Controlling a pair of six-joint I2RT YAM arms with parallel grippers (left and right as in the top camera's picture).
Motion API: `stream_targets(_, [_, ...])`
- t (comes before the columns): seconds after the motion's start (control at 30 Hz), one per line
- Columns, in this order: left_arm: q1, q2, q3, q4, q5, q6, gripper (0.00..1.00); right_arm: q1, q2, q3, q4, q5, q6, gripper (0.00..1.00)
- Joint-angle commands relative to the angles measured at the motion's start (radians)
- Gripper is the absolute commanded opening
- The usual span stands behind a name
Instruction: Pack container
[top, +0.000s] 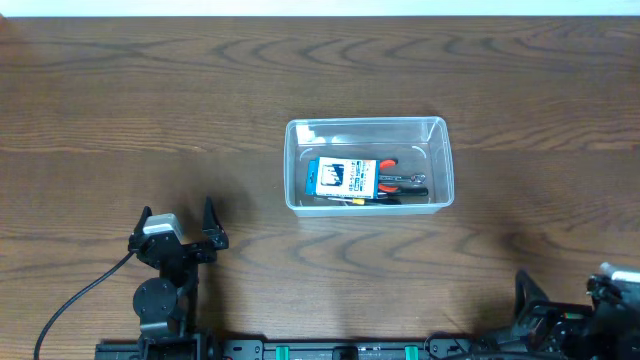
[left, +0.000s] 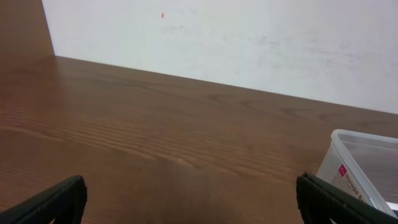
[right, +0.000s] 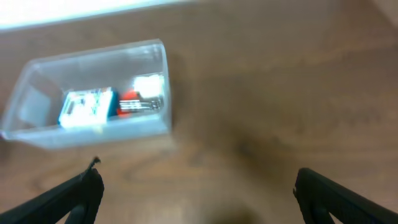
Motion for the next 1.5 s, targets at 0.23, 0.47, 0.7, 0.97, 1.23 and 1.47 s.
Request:
stream_targets(0.23, [0.006,-0.006,-0.016,-0.039,-0.016,0.005,0.98,-0.064,-0.021,-0.067,0.251,-0.069,-0.264,0.99])
stream_targets(0.47, [0.006,-0.006,-0.016,-0.040,-0.016,0.005,0.98,-0.176,-0.161,-0.325,0.503,-0.195,-0.376,0.99])
stream_targets(0.7, [0.006,-0.006,-0.016,-0.039,-0.016,0.005,0.98,-0.185,-0.311,-0.610,0.861,-0.197,-0.377,0.99])
stream_targets(0.97, [0.006,-0.006,-0.016,-0.039,-0.016,0.005,0.98,-0.185,-0.357,-0.861,1.232,-0.198,-0.376,0.99])
stream_targets(1.23, [0.006,-0.006,-0.016,-0.039,-0.016,0.005,0.98,-0.185,-0.357,-1.029,1.485,-0.200,-0.376,0.99])
stream_targets(1.47, [0.006,-0.006,-0.016,-0.040,-0.016,0.005,0.98,-0.183,-0.357,-1.136,1.624,-0.202,-0.372,0.99])
